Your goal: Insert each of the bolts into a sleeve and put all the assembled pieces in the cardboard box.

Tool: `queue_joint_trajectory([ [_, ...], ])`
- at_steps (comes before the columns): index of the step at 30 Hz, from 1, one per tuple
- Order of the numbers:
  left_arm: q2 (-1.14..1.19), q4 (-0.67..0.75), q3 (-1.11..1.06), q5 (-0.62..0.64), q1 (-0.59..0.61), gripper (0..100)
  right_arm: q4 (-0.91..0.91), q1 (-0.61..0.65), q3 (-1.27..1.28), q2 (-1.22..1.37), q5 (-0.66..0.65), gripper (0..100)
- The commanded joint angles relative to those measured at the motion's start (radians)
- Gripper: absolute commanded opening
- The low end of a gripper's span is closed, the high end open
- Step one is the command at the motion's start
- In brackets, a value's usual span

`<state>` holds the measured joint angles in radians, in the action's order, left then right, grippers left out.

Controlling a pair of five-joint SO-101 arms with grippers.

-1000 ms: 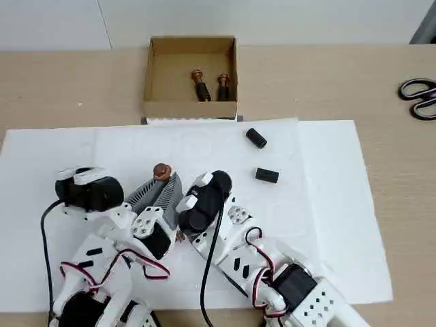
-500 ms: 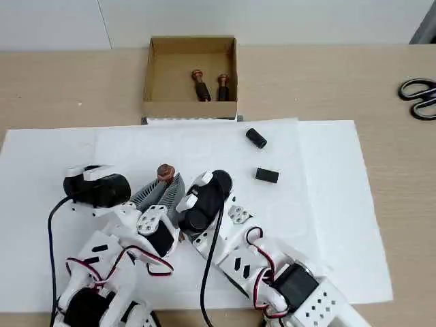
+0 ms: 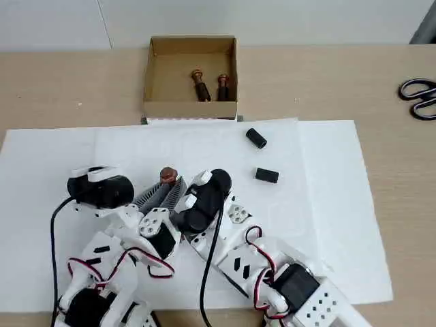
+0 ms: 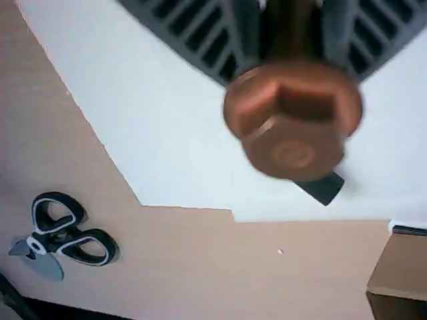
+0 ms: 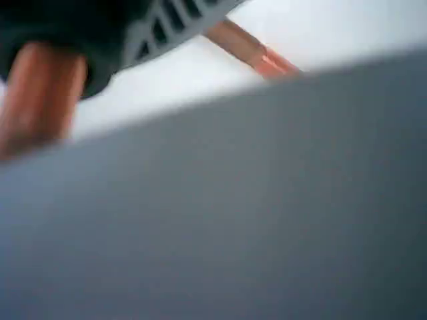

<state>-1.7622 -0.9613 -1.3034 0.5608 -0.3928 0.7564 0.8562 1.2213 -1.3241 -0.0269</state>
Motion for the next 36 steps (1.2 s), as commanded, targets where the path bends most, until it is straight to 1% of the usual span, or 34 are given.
queue_joint_trajectory([
  [1, 0.006, -0.023, 0.010, 0.002, -0.002, 1, -0.008, -0.005, -0.086, -0.008, -0.005, 0.2],
  [7, 0.006, -0.037, 0.016, 0.000, -0.002, 1, -0.008, -0.007, -0.124, -0.008, -0.009, 0.2],
  [12, 0.006, -0.100, 0.038, -0.043, -0.002, 1, -0.008, -0.061, -0.153, -0.008, -0.011, 0.2],
  [15, 0.006, -0.110, 0.038, -0.055, -0.003, 1, -0.008, -0.081, -0.175, -0.008, -0.011, 0.2],
  [19, 0.006, -0.118, 0.031, -0.055, -0.005, 1, -0.018, -0.082, -0.193, -0.008, -0.078, 0.2],
  [22, 0.008, -0.163, 0.030, -0.057, -0.054, 1, -0.068, -0.082, -0.195, -0.008, -0.095, 0.2],
  [25, 0.008, -0.170, 0.025, -0.058, -0.106, 1, -0.088, -0.082, -0.195, -0.001, -0.095, 0.2],
  [30, 0.008, -0.176, -0.019, -0.146, -0.110, 1, -0.087, -0.082, -0.195, -0.002, -0.095, 0.2],
  [36, 0.008, -0.175, -0.019, -0.153, -0.107, 1, -0.087, -0.082, -0.195, -0.005, -0.097, 0.2],
])
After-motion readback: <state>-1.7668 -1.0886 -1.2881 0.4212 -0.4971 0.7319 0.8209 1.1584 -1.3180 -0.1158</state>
